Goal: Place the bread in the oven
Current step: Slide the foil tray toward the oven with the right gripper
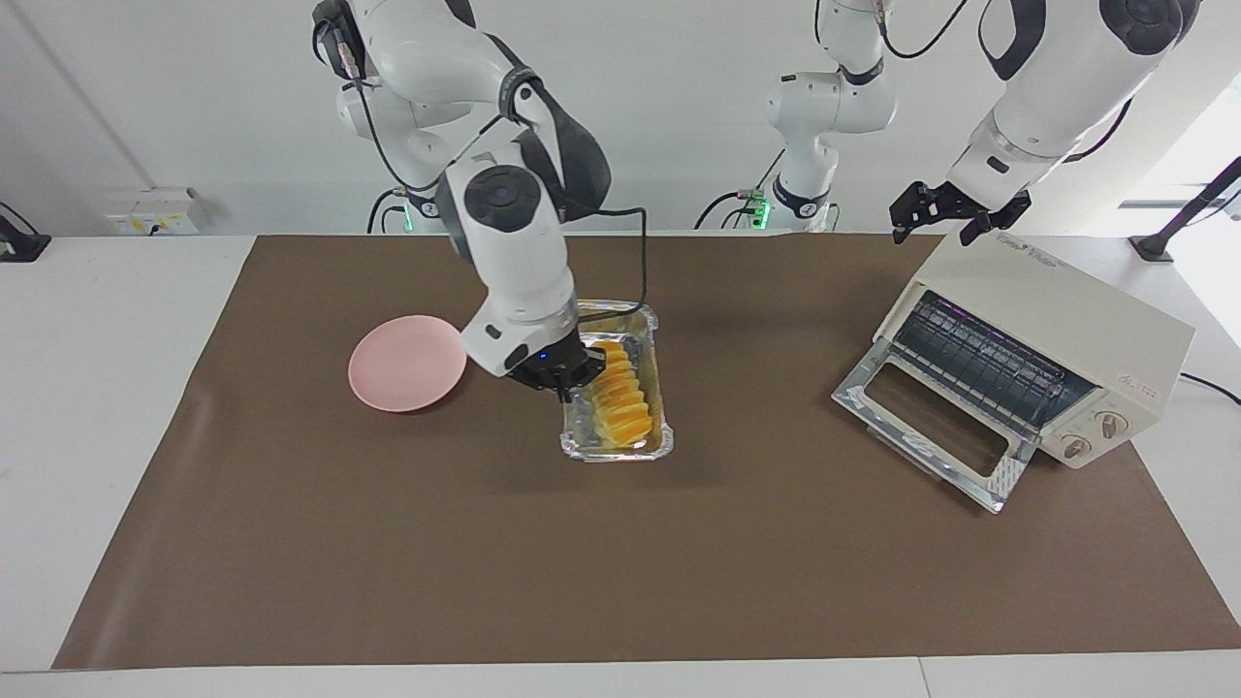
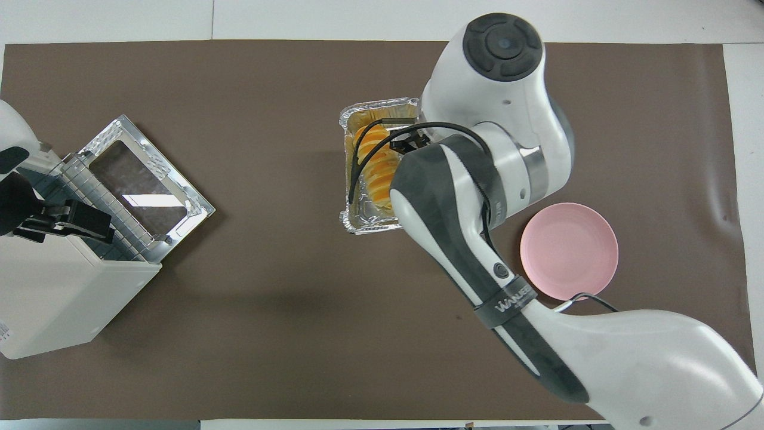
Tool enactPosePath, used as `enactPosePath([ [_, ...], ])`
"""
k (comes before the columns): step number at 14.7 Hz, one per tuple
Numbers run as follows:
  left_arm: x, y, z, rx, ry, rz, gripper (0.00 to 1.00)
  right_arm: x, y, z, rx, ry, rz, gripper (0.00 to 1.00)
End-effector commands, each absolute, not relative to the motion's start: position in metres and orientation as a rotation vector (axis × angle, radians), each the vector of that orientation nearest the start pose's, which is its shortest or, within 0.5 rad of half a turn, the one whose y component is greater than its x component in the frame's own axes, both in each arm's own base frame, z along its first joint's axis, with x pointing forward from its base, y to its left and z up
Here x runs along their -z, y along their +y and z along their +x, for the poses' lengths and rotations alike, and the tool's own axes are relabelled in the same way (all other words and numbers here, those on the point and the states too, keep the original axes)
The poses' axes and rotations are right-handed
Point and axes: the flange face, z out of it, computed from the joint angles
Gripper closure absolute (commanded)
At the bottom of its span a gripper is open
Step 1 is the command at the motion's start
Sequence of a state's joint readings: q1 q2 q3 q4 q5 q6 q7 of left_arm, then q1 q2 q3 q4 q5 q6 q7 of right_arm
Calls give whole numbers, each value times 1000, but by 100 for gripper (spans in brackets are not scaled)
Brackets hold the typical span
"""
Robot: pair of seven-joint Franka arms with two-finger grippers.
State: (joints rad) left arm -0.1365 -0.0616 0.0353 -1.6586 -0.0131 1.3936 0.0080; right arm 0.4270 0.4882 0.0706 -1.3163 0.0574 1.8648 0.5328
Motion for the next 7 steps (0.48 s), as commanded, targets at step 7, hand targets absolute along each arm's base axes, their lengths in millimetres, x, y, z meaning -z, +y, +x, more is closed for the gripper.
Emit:
enactPosePath([
  [7, -607, -48, 504, -324, 184, -3112, 0, -357, 413, 572, 84, 69, -2989, 100],
])
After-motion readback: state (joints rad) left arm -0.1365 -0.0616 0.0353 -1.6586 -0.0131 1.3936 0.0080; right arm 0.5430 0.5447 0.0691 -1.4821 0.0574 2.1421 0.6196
